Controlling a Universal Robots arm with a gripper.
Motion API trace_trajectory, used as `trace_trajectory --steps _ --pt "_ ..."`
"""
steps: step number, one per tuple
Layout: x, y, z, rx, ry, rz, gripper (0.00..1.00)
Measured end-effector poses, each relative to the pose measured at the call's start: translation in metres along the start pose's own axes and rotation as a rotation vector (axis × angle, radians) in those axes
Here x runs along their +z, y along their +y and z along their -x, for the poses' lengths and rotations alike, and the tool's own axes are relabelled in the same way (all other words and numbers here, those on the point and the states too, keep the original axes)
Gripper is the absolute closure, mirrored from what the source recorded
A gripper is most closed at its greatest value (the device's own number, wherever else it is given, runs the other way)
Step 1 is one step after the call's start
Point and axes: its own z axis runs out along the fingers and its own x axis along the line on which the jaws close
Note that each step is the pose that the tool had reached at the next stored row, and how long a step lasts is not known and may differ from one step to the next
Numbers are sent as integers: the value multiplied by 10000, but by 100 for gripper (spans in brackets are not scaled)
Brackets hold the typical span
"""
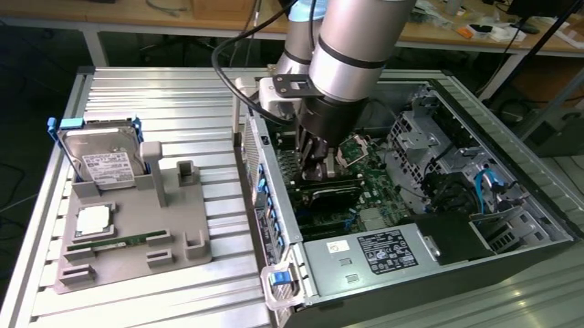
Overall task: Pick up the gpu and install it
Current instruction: 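Press down on the gpu until it lock into place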
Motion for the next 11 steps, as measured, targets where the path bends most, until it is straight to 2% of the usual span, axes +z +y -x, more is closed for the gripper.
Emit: trace_trajectory --steps 11 --pt "0 0 0 2 1 1 89"
